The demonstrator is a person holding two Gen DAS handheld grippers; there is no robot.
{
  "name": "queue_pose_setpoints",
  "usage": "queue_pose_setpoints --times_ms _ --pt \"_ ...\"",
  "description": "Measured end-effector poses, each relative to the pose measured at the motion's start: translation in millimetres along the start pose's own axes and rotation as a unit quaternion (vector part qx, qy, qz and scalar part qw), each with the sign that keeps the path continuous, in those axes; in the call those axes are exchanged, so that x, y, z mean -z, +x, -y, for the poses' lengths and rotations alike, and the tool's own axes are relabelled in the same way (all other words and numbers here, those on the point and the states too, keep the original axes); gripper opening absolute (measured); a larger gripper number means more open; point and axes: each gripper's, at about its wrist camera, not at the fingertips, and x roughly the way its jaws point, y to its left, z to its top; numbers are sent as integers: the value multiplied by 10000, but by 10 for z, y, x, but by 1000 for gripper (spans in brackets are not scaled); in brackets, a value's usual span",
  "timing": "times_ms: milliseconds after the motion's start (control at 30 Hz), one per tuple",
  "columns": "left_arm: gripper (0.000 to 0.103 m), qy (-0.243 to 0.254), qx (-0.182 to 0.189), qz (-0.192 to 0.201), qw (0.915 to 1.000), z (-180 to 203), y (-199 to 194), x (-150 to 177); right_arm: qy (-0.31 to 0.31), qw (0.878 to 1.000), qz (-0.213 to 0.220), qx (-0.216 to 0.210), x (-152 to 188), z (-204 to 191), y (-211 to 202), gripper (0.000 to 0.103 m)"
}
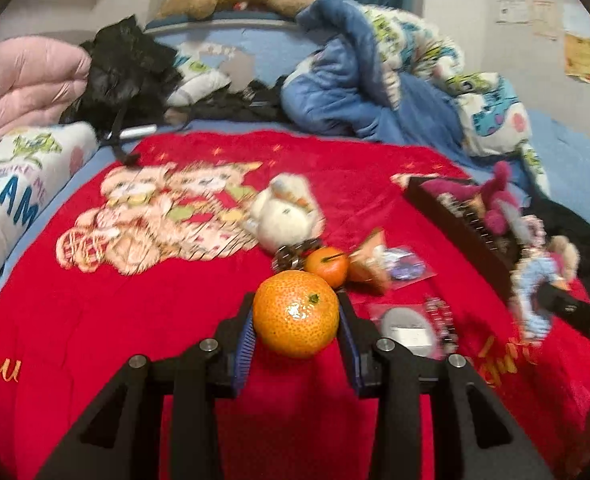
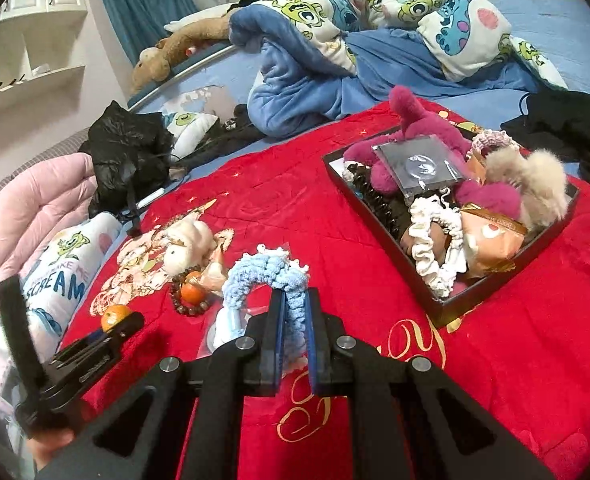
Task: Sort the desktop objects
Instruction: 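Carry the orange in the left tool and scrunchie in the right tool to the tray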
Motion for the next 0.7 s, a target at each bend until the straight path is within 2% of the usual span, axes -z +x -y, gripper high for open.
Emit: queue_pose_setpoints --times_ms 267,400,567,700 --pt "39 117 381 155 9991 356 -257 29 -154 9998 57 140 -18 -22 -175 11" --pt "39 86 709 81 9974 684 -263 36 -238 9988 290 309 -56 44 -448 11" --pt "39 592 1012 13 9931 1222 -370 53 -49 9955 466 826 -48 366 -725 11" --pt "39 617 1495 57 9868 1557 -499 80 87 9909 671 1166 -25 671 -999 11"
